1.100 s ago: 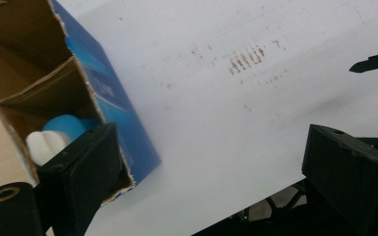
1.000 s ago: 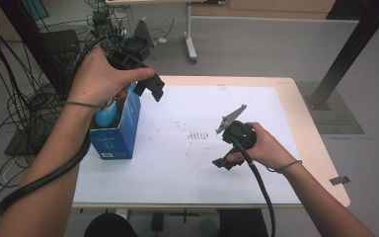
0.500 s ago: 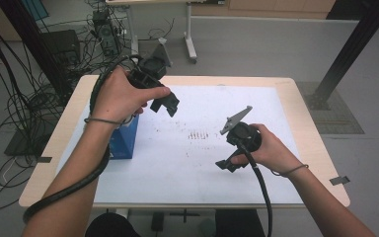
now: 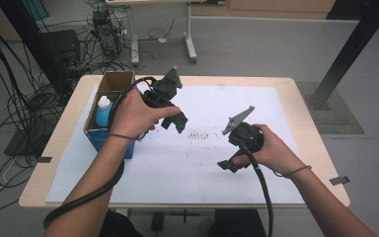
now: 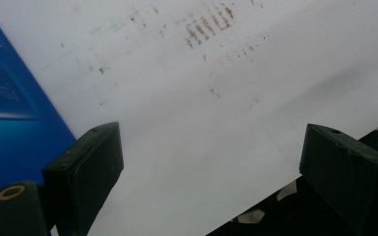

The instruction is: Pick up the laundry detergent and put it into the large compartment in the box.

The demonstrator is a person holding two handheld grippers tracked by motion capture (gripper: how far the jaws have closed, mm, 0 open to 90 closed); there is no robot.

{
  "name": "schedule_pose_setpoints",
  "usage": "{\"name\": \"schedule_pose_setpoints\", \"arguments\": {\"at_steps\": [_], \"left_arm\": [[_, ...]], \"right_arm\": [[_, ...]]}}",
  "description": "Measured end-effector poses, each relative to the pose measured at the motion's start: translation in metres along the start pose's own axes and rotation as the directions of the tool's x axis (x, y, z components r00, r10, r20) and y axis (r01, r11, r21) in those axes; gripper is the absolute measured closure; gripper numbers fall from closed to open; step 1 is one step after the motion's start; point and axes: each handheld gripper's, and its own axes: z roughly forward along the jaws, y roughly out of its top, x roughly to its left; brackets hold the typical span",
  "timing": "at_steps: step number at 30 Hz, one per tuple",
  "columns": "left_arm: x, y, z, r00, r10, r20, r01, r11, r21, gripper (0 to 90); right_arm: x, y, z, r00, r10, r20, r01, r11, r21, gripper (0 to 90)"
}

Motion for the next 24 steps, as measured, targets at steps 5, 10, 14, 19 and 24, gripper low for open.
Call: {"name": "schedule_pose_setpoints", "arguments": {"at_steps": [5, 10, 14, 19, 24], "left_arm": [[0.001, -0.001, 0.012, 1.0, -0.003, 0.008, 0.003, 1.0, 0.007, 9.8], [0.002, -0.002, 0.021, 0.9998, -0.004, 0.021, 0.004, 0.9999, 0.013, 9.8], [0.003, -0.003, 0.028, 0.9996, -0.002, 0.028, 0.002, 0.9998, 0.019, 9.8], [0.003, -0.003, 0.034, 0.9996, -0.001, 0.029, 0.001, 0.9997, 0.025, 9.8], [0.002, -0.004, 0.037, 0.9994, 0.001, 0.033, -0.002, 0.9997, 0.026, 9.8]], "right_arm": [[-0.001, -0.002, 0.003, 1.0, 0.001, -0.004, -0.001, 1.0, 0.009, 6.9], [-0.003, -0.001, 0.004, 1.0, 0.005, -0.004, -0.005, 1.0, 0.012, 6.9], [-0.004, 0.0, 0.006, 1.0, 0.005, -0.003, -0.005, 1.0, 0.013, 6.9], [-0.005, 0.0, 0.007, 0.9999, 0.013, -0.007, -0.013, 1.0, 0.008, 6.9], [-0.005, -0.001, 0.008, 0.9999, 0.014, -0.007, -0.014, 1.0, 0.009, 6.9]]}}
